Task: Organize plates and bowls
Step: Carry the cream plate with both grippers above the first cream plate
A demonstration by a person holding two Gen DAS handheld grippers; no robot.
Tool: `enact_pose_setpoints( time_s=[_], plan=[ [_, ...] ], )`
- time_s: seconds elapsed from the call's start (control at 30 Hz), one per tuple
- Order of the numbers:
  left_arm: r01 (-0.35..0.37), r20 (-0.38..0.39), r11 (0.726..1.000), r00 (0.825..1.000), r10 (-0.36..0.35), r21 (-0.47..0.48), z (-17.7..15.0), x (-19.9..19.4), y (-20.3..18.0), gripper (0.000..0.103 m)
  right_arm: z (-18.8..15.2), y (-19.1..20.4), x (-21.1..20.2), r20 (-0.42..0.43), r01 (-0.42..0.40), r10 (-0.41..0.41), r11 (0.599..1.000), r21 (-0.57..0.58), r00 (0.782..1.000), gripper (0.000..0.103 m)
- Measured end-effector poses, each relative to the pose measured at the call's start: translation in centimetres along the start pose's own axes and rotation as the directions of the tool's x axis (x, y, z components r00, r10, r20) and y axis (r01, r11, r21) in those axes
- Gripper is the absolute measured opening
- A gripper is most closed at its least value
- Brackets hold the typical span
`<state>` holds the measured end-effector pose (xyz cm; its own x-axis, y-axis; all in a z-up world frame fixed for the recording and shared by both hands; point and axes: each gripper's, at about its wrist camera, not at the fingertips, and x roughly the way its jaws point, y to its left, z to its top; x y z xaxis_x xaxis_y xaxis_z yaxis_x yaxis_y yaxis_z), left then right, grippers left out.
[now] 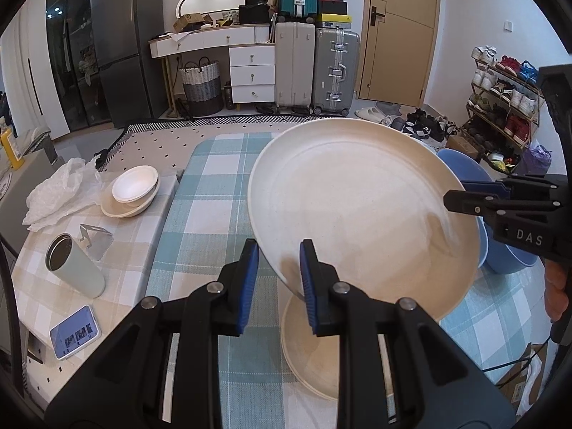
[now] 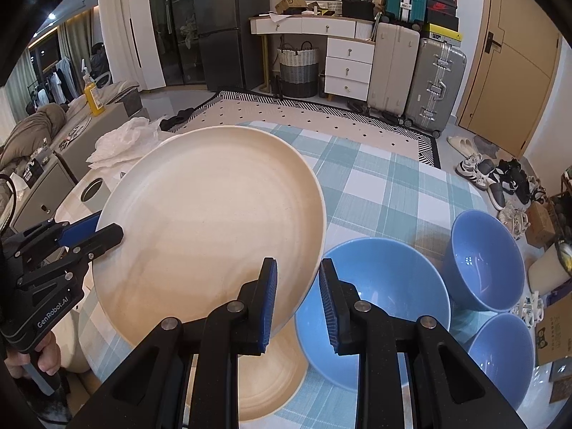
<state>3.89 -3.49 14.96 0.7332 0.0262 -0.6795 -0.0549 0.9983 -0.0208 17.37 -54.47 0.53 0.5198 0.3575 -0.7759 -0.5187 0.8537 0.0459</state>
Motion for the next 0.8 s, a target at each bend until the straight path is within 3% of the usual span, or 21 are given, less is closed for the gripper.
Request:
enact_pose_setpoints(
  time_s=[0.33,0.8],
  plan=[
    [-0.002,0.001,0.999,1.0,0.002,0.04,-2.5,-2.4,-1.6,0.02,-3.1,0.7,-2.2,0.012,0.011,-0.011,1.0,0.01,1.0,0.026],
    [-0.007,-0.017,0.998,1.0,0.008,0.066,-6.0,-2.6,-2.6,0.021,-6.8,1.0,-3.0,0.014,-0.004,0.003,1.0,0.026,1.0,0.026]
  ],
)
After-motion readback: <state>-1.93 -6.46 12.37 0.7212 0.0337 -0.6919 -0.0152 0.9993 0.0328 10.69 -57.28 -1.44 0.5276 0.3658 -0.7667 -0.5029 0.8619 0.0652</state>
